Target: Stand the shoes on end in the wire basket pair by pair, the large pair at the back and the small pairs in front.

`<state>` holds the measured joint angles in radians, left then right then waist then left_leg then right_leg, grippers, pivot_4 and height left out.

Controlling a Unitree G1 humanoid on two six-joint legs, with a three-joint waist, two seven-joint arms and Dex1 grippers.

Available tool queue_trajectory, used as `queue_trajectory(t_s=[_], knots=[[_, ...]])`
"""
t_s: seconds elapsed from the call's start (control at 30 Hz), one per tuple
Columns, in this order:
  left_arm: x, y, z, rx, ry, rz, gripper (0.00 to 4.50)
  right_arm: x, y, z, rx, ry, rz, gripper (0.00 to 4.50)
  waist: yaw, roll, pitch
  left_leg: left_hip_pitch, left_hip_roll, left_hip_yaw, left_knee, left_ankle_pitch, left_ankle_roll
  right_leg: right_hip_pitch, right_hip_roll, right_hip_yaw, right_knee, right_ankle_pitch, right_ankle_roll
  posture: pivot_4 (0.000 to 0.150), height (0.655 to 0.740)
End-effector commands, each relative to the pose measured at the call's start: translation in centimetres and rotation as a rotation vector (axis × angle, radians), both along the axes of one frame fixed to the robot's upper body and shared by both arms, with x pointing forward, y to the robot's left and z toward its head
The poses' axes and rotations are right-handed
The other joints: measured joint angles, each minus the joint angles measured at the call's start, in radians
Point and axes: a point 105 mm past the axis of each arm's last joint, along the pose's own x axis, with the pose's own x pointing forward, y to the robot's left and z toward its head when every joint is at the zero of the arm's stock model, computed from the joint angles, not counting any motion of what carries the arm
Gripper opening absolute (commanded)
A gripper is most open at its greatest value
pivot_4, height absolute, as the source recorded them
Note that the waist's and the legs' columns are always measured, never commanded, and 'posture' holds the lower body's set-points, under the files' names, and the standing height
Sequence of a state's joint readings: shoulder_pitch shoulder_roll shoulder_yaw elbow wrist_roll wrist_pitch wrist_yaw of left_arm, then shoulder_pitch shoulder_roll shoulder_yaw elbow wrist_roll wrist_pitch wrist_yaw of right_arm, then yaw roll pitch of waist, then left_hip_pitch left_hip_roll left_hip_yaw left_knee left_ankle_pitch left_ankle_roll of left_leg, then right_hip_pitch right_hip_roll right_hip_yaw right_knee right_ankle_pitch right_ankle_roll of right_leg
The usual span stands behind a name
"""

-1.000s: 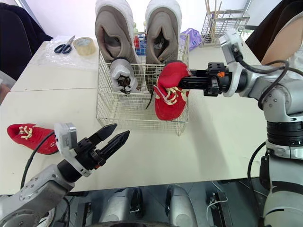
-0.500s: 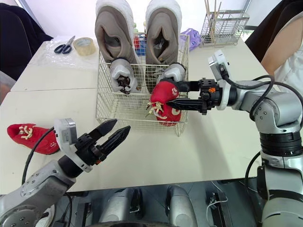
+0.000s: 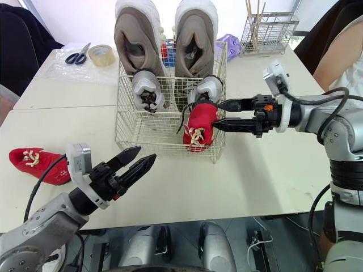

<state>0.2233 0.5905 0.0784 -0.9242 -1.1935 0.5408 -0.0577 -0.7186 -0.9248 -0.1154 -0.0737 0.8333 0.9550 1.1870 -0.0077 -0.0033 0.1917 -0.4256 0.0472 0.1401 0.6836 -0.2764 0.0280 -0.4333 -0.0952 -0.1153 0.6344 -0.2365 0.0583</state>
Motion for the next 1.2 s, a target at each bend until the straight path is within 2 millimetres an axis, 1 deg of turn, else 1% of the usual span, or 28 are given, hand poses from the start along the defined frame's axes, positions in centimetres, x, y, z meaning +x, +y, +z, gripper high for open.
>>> queue_trajectory(t_s=[0.03, 0.1, 0.27, 0.3, 0.33, 0.4, 0.43, 0.5, 0.57, 0.6, 0.67, 0.73, 0.8, 0.83, 0.87, 0.9, 0.93, 1.0, 1.03, 1.07, 1.1, 1.13, 1.17, 1.2], knots=[[-0.4, 0.2, 0.9, -0.007, -0.024, -0.009, 3.51, -1.3, -0.6, 3.6, 0.057, -0.093, 0.022, 3.97, -0.001, 0.0, 0.0, 0.0, 0.0, 0.0, 0.0, 0.0, 0.0, 0.0, 0.0, 0.0, 0.0, 0.0, 0.0, 0.15, 0.74], [-0.4, 0.4, 1.1, -0.019, -0.022, -0.007, 3.51, -1.8, -0.9, 4.3, 0.056, -0.111, 0.025, 3.97, 0.0, 0.0, 0.0, 0.0, 0.0, 0.0, 0.0, 0.0, 0.0, 0.0, 0.0, 0.0, 0.0, 0.0, 0.0, 0.15, 0.74], [-0.4, 0.5, 1.8, -0.052, -0.021, -0.021, 3.51, -2.3, -1.3, 7.1, 0.14, -0.176, 0.04, 3.97, -0.002, 0.0, 0.0, 0.0, 0.0, 0.0, 0.0, -0.001, 0.001, 0.0, 0.0, 0.0, 0.0, 0.0, 0.0, 0.15, 0.74], [-0.4, 0.6, 2.0, -0.067, -0.02, -0.026, 3.51, -2.3, -1.4, 7.7, 0.167, -0.186, 0.043, 4.25, -0.003, 0.0, 0.0, 0.0, 0.0, 0.0, 0.0, -0.001, 0.001, 0.0, 0.0, 0.0, 0.0, 0.0, 0.0, 0.15, 0.74], [-0.5, 0.8, 2.2, -0.072, -0.019, -0.025, 3.76, -2.5, -1.4, 8.4, 0.203, -0.199, 0.058, 4.5, -0.003, 0.0, 0.0, 0.0, 0.0, 0.0, 0.0, 0.0, 0.001, 0.0, 0.0, 0.0, 0.0, 0.0, 0.0, 0.15, 0.74], [-0.6, 1.1, 2.3, -0.063, -0.018, -0.022, 4.41, -2.6, -1.4, 9.8, 0.266, -0.236, 0.08, 4.5, -0.003, 0.0, 0.0, 0.0, 0.0, 0.0, 0.0, 0.0, 0.0, 0.0, 0.0, 0.0, 0.0, 0.0, 0.0, 0.15, 0.74], [-0.5, 1.4, 2.4, -0.051, -0.02, -0.007, 4.47, -2.7, -1.2, 10.4, 0.29, -0.25, 0.094, 4.5, -0.003, 0.0, 0.0, 0.0, 0.0, 0.0, 0.0, 0.0, 0.0, 0.0, 0.0, 0.0, 0.0, 0.0, 0.0, 0.15, 0.74], [-0.6, 1.8, 2.5, -0.047, -0.014, 0.012, 4.47, -3.1, -0.4, 11.2, 0.338, -0.265, 0.154, 4.5, -0.005, 0.0, 0.0, 0.0, 0.0, 0.0, 0.0, 0.0, 0.0, 0.0, 0.0, 0.0, 0.0, 0.0, 0.0, 0.15, 0.74], [-0.8, 2.5, 3.3, -0.067, -0.011, 0.04, 4.47, -3.9, 1.2, 12.5, 0.385, -0.283, 0.254, 4.5, -0.007, 0.001, 0.0, 0.0, 0.0, 0.0, 0.0, 0.0, 0.0, 0.0, 0.0, 0.0, 0.0, 0.0, 0.0, 0.15, 0.74], [-0.8, 3.2, 3.7, -0.072, -0.01, 0.072, 4.47, -4.2, 2.2, 13.1, 0.402, -0.286, 0.306, 4.5, -0.011, 0.001, 0.0, 0.0, 0.0, 0.0, 0.0, 0.0, 0.0, 0.0, 0.0, 0.0, 0.0, 0.0, 0.0, 0.15, 0.74], [-0.7, 5.9, 5.1, -0.072, -0.021, 0.187, 4.47, -5.6, 4.8, 13.3, 0.375, -0.281, 0.46, 4.5, -0.013, 0.001, 0.0, 0.0, 0.001, 0.0, 0.0, 0.001, -0.002, -0.001, 0.0, 0.001, 0.002, 0.0, 0.0, 0.15, 0.74], [-0.5, 10.3, 6.5, 0.028, -0.063, 0.386, 4.47, -6.3, 7.0, 11.9, 0.272, -0.315, 0.553, 4.5, -0.012, 0.0, 0.0, 0.0, 0.002, 0.0, -0.001, 0.001, -0.002, -0.003, 0.0, 0.0, 0.003, 0.0, 0.0, 0.15, 0.74], [-0.6, 14.0, 8.0, 0.083, -0.098, 0.55, 4.47, -6.4, 8.0, 10.1, 0.163, -0.353, 0.587, 4.5, -0.005, 0.001, 0.0, 0.0, 0.002, -0.001, -0.002, 0.001, -0.002, -0.003, 0.0, -0.001, 0.004, 0.0, 0.0, 0.15, 0.74], [-0.7, 16.6, 9.0, 0.068, -0.108, 0.655, 4.47, -6.3, 8.6, 9.0, 0.109, -0.361, 0.609, 4.5, -0.002, 0.001, 0.0, -0.001, 0.002, -0.001, -0.002, 0.0, -0.001, -0.003, -0.001, -0.002, 0.004, 0.0, 0.0, 0.15, 0.74], [-1.2, 19.7, 9.5, 0.025, -0.065, 0.785, 4.47, -6.4, 9.0, 8.0, 0.081, -0.362, 0.652, 4.5, -0.003, 0.0, 0.0, -0.001, 0.001, -0.001, -0.001, 0.0, 0.0, -0.003, -0.001, -0.002, 0.003, 0.0, 0.0, 0.15, 0.74], [-1.9, 22.1, 9.8, -0.025, -0.024, 0.885, 4.47, -6.5, 9.3, 7.3, 0.064, -0.358, 0.689, 4.5, -0.004, 0.0, 0.0, -0.001, 0.001, -0.001, -0.001, 0.0, 0.0, -0.003, -0.001, -0.002, 0.003, 0.0, 0.0, 0.15, 0.74], [-2.6, 24.1, 9.6, -0.067, 0.014, 0.965, 4.47, -6.5, 9.4, 6.8, 0.047, -0.365, 0.716, 4.5, -0.007, 0.0, 0.0, -0.001, 0.001, -0.001, -0.001, 0.0, 0.0, -0.003, -0.001, -0.002, 0.002, 0.0, 0.0, 0.15, 0.74], [-4.2, 26.3, 7.7, -0.126, 0.084, 1.097, 4.47, -6.1, 9.4, 5.9, 0.007, -0.385, 0.737, 4.5, -0.01, 0.001, 0.001, -0.001, 0.0, 0.001, -0.001, 0.0, 0.0, -0.003, -0.002, -0.001, 0.0, 0.0, 0.0, 0.15, 0.74], [-4.7, 26.6, 7.0, -0.147, 0.098, 1.129, 4.47, -6.0, 9.3, 5.6, -0.009, -0.394, 0.742, 4.5, -0.011, 0.001, 0.001, -0.001, 0.0, 0.002, -0.001, 0.0, -0.002, -0.003, -0.002, 0.0, 0.0, 0.0, 0.0, 0.15, 0.74], [-5.5, 26.5, 5.8, -0.191, 0.115, 1.165, 4.47, -5.9, 9.2, 5.4, -0.016, -0.396, 0.748, 4.5, -0.012, 0.0, 0.0, -0.001, 0.0, 0.002, -0.001, 0.001, -0.002, -0.003, -0.002, 0.0, -0.001, 0.0, 0.0, 0.15, 0.74], [-6.2, 26.4, 4.0, -0.232, 0.149, 1.217, 4.47, -5.8, 9.0, 5.3, -0.019, -0.398, 0.754, 4.5, -0.012, 0.0, 0.0, -0.001, 0.0, 0.003, -0.001, 0.0, -0.002, -0.003, -0.002, 0.001, -0.001, 0.0, 0.0, 0.15, 0.74], [-6.7, 26.0, 2.3, -0.285, 0.187, 1.245, 4.47, -5.8, 8.9, 5.3, -0.021, -0.399, 0.757, 4.5, -0.012, -0.001, 0.0, -0.001, 0.0, 0.004, -0.001, 0.0, -0.002, -0.002, -0.002, 0.001, -0.003, 0.0, 0.0, 0.15, 0.74], [-7.0, 25.8, 1.3, -0.32, 0.211, 1.265, 4.47, -5.8, 8.9, 5.2, -0.023, -0.401, 0.761, 4.5, -0.011, -0.002, -0.001, -0.001, 0.0, 0.004, -0.001, 0.0, -0.002, -0.001, -0.002, 0.001, -0.003, 0.0, 0.0, 0.15, 0.74], [-6.9, 25.1, 0.1, -0.376, 0.244, 1.239, 4.47, -5.7, 8.8, 5.3, -0.022, -0.401, 0.761, 4.5, -0.006, -0.004, -0.001, -0.001, 0.0, 0.004, -0.001, 0.0, -0.002, -0.001, -0.002, 0.001, -0.004, 0.0, 0.0, 0.15, 0.74]])
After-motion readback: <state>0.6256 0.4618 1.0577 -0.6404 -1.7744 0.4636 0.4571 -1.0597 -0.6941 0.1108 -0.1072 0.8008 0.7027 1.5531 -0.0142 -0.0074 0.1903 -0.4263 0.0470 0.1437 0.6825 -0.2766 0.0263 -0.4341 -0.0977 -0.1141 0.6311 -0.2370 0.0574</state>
